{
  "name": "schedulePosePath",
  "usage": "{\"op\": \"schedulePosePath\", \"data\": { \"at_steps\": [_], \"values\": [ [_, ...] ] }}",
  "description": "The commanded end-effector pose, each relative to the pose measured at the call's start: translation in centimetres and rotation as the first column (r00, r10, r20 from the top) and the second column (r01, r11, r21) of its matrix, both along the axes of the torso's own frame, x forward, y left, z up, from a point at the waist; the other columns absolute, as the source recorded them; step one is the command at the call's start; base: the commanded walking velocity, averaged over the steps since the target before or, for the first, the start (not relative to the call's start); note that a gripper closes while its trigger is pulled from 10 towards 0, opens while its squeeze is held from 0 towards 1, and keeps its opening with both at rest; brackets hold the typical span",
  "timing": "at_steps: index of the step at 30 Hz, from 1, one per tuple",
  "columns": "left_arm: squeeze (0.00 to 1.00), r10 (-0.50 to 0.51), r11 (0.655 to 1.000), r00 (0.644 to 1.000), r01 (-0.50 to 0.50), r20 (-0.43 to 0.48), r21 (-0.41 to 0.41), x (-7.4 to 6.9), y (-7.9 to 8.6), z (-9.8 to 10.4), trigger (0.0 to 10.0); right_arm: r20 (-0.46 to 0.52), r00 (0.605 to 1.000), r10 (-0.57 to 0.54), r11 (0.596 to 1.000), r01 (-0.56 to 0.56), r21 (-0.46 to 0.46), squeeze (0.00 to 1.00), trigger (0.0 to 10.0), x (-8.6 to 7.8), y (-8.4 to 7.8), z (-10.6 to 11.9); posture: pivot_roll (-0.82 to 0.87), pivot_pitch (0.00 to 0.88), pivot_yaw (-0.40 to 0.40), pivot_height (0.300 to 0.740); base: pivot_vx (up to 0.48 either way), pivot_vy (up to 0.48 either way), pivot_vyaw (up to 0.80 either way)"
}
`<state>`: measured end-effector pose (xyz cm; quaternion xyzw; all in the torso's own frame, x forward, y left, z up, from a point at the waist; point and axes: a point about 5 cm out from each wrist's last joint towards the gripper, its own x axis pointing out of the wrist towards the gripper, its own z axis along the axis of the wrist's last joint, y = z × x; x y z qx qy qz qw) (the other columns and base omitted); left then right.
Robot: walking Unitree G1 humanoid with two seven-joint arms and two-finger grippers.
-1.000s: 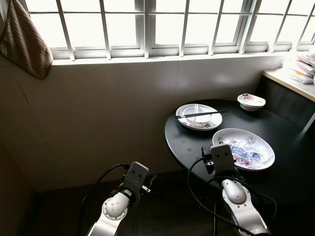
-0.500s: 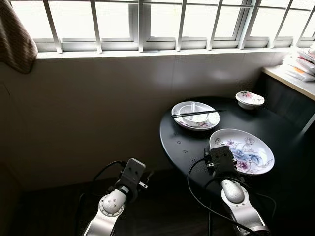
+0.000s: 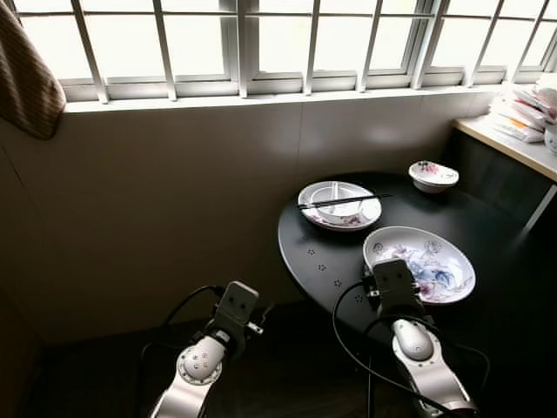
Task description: Kitchen organization
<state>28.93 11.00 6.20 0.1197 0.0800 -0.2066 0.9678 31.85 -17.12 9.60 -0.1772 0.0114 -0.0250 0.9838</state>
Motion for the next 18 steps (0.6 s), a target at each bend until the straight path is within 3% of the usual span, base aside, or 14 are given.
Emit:
{"op": "schedulePosePath", "data": {
  "at_steps": [1, 13, 14, 16, 18],
  "values": [
    [0.00, -0.005, 1.000, 1.000, 0.005, 0.003, 0.004, 0.1, -0.1, 0.1, 10.0, -0.003, 1.000, -0.011, 1.000, 0.011, -0.010, 0.00, 10.0, 0.1, -0.3, 0.1, 0.02, 0.000, -0.030, 0.740, 0.000, 0.000, 0.00],
    [0.00, -0.005, 1.000, 1.000, 0.005, 0.003, 0.003, 0.1, -0.1, 0.1, 10.0, -0.009, 1.000, -0.020, 1.000, 0.020, -0.009, 0.00, 10.0, 0.1, -0.4, 0.0, 0.02, 0.000, -0.029, 0.740, 0.000, 0.000, 0.00],
    [0.00, -0.003, 1.000, 1.000, 0.003, -0.001, 0.003, 0.1, -0.2, 0.0, 10.0, -0.158, 0.987, 0.023, 0.999, -0.029, -0.035, 0.00, 10.0, 2.0, -2.1, -0.5, 0.04, 0.000, -0.038, 0.740, 0.000, 0.000, 0.00],
    [0.00, 0.001, 1.000, 1.000, -0.001, -0.006, 0.004, 0.2, -0.2, -0.2, 10.0, -0.308, 0.949, 0.064, 0.998, -0.066, 0.004, 0.00, 10.0, 3.8, -4.1, -0.1, 0.04, 0.000, -0.038, 0.740, 0.000, 0.000, 0.00],
    [0.00, 0.004, 1.000, 1.000, -0.004, -0.008, 0.004, 0.2, -0.1, -0.2, 10.0, -0.263, 0.959, 0.105, 0.994, -0.103, 0.021, 0.00, 10.0, 4.2, -3.3, 0.6, 0.04, 0.000, -0.042, 0.740, 0.000, 0.000, 0.00]
  ]
}}
